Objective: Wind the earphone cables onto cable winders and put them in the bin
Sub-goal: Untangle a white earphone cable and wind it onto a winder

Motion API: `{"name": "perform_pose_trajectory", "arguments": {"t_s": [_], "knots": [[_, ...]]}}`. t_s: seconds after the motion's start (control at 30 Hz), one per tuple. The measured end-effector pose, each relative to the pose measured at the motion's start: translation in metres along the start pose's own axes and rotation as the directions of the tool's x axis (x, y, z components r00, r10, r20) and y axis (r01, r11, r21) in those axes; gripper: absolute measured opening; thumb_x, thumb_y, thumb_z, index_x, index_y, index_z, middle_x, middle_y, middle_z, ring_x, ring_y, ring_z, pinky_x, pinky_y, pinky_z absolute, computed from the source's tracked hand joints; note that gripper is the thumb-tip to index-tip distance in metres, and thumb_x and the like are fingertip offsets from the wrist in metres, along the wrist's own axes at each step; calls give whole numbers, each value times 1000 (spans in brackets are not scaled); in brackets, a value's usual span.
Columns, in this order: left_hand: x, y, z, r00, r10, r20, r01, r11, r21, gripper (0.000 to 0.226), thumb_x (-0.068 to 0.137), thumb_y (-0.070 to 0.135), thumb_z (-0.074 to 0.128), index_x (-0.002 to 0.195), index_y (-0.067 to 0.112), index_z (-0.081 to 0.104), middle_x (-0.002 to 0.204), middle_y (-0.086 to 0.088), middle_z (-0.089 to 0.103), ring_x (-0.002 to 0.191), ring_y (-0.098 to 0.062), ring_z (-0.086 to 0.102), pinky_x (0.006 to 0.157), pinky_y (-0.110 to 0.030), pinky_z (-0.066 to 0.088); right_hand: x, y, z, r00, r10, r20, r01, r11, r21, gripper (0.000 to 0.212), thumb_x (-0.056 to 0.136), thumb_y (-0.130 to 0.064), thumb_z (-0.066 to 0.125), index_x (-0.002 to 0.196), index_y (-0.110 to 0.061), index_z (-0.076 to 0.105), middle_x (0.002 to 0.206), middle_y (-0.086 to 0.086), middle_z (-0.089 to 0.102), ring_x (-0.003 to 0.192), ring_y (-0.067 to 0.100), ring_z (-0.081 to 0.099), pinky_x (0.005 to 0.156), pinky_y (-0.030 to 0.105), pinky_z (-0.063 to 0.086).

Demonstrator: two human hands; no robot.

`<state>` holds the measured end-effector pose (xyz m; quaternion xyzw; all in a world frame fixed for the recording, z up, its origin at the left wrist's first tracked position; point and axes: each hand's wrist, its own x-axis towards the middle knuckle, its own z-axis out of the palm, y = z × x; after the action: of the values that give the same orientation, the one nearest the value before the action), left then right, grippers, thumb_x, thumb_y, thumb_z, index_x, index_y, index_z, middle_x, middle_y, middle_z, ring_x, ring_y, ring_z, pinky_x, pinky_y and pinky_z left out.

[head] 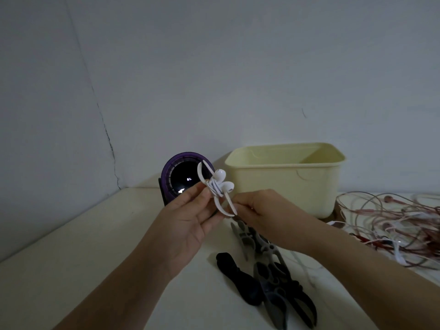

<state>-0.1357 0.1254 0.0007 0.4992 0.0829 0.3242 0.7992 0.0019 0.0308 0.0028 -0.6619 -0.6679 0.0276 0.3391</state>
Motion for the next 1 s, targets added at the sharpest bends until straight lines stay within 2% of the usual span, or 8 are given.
{"name": "perform_pose_trajectory", "arguments": {"t_s": [0.07, 0.13, 0.2, 0.3, 0.4, 0.63, 0.83, 1.0], "knots": [[1, -2, 0, 1000, -15, -24, 15, 1000, -20, 36, 81, 13, 51, 112, 9, 67, 111, -12, 71, 98, -19, 71, 78, -32, 59, 0, 1, 0, 999, 6, 53, -2, 997, -74, 33, 101, -25, 42, 69, -28, 48, 58, -6, 44, 52, 10, 39, 54, 23, 33], [2, -2, -2, 998, -10, -57, 9, 1000, -17, 34, 81, 13, 52, 111, 9, 67, 111, -10, 72, 96, -17, 71, 77, -30, 59, -1, 0, 0, 993, 53, 110, -38, 990, -137, 24, 101, -25, 41, 94, -25, 64, 69, -4, 54, 62, 12, 48, 65, 30, 41], [3, -1, -6, 995, -1, -97, 1, 1000, -1, 33, 81, 13, 52, 111, 7, 66, 111, -10, 72, 95, -16, 71, 78, -29, 59, -1, -3, -1, 986, 80, 148, -52, 982, -181, 27, 100, -25, 40, 110, -22, 66, 87, 0, 64, 77, 15, 57, 77, 31, 46], [3, -1, -11, 991, -2, -136, 8, 999, 43, 38, 82, 12, 54, 118, 4, 61, 112, -11, 72, 96, -17, 71, 79, -30, 59, -2, -7, -4, 983, 56, 175, -13, 971, -240, 26, 100, -27, 41, 89, -28, 65, 80, -5, 63, 71, 10, 56, 72, 30, 45], [2, -7, -12, 987, -16, -162, 29, 996, 78, 37, 88, 9, 54, 124, 1, 56, 114, -13, 70, 95, -20, 70, 80, -32, 59, -2, -12, -9, 981, 52, 185, 12, 944, -330, 42, 99, -28, 43, 58, -35, 36, 61, -10, 43, 57, 5, 41, 63, 27, 36], [-3, -8, -4, 991, -78, -111, 85, 994, 61, 28, 91, 9, 52, 118, 3, 59, 111, -7, 72, 86, -15, 71, 72, -28, 60, -6, -28, -11, 976, 43, 214, 50, 911, -409, 40, 98, -26, 41, 60, -29, 27, 62, -7, 37, 57, 8, 37, 63, 29, 33], [-1, 3, -3, 983, -161, -94, 153, 985, -80, 37, 77, 16, 57, 108, 5, 73, 110, -11, 72, 90, -16, 71, 72, -29, 60, -7, -17, -18, 968, 159, 195, -66, 907, -415, 31, 93, -18, 44, 63, -13, 49, 64, 1, 48, 63, 20, 48, 65, 36, 45], [-4, 7, 6, 978, -208, -20, 203, 967, -155, 29, 76, 16, 57, 93, 8, 78, 110, -10, 72, 90, -17, 72, 74, -30, 60, -3, -13, -7, 962, 131, 240, -19, 907, -420, 42, 93, -13, 46, 55, -27, 36, 59, -8, 39, 55, 6, 39, 55, 19, 32]]}}
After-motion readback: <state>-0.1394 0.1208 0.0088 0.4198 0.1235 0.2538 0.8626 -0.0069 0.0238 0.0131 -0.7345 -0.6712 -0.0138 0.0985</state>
